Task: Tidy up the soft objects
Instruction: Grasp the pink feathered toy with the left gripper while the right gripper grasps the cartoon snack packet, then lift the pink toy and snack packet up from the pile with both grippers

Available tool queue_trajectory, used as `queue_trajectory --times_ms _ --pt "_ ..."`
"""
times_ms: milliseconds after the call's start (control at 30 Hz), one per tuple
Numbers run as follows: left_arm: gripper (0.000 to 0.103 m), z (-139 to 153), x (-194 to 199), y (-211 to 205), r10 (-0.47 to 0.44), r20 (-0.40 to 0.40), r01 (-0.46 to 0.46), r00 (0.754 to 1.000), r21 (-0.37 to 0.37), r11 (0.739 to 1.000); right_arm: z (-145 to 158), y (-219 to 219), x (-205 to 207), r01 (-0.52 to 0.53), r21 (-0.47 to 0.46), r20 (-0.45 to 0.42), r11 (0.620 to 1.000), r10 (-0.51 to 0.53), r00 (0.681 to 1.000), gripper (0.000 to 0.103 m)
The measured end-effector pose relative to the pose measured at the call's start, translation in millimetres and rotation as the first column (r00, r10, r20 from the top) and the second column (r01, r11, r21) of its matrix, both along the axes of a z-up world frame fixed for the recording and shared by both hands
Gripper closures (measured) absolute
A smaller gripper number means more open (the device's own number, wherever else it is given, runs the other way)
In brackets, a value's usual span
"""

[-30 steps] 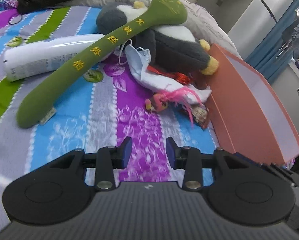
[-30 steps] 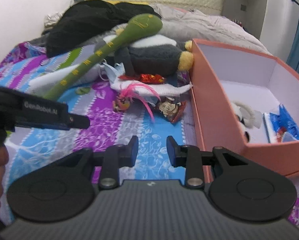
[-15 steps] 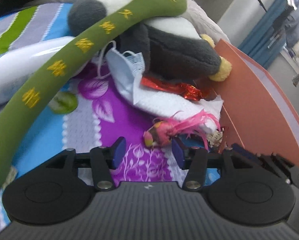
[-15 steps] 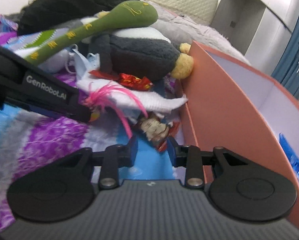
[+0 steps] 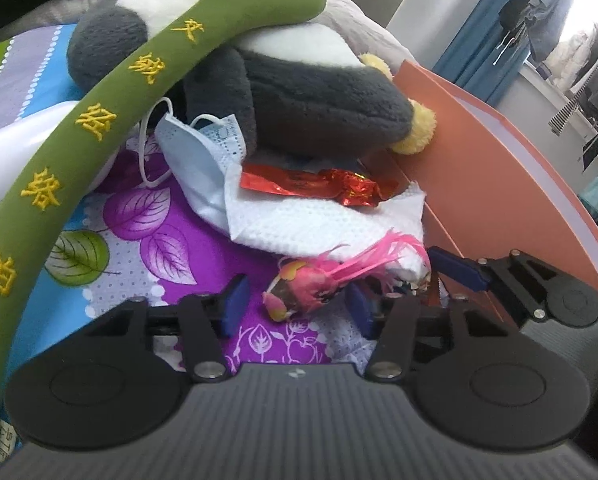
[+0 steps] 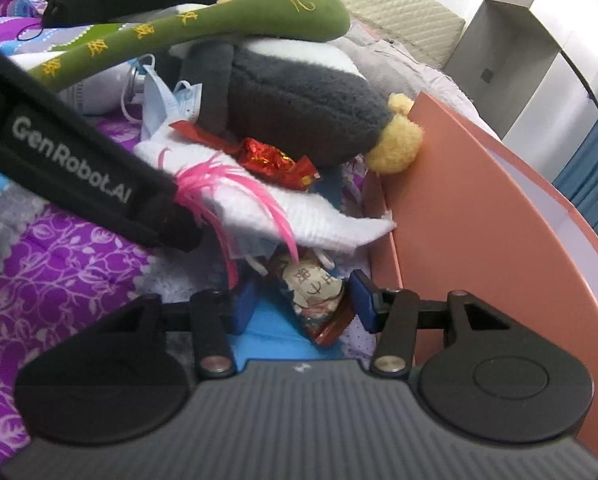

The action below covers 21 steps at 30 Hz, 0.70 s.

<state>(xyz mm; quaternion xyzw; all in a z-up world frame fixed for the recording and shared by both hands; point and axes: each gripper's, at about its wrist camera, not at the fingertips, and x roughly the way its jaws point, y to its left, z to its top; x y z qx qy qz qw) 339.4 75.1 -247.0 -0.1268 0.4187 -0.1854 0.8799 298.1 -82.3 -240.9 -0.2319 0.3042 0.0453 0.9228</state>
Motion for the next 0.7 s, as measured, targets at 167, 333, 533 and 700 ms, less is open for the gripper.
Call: queue_trajectory --times_ms 167,333,533,700 --pt "0.053 4 -8 -6 0.002 0.022 -0.003 1.0 0.04 0.999 2 -1 1 0.009 0.0 -0.012 1.0 -0.009 1.0 0.066" --pt "0.054 12 -25 1 0.053 0.013 -0.053 0.999 0.032 0.998 9 -6 -10 -0.001 0.027 -0.027 1.0 0.001 1.0 0.068" --pt "0.054 20 -56 16 0.132 -0.014 -0.133 0.991 -0.005 0.991 19 -6 -32 -0.029 0.037 -0.042 0.999 0.031 0.999 0.069" --pt "0.054 30 -89 26 0.188 -0.014 -0.188 0.982 -0.004 0.982 28 -8 -53 -0.036 0.073 -0.074 0.997 0.042 0.996 0.068"
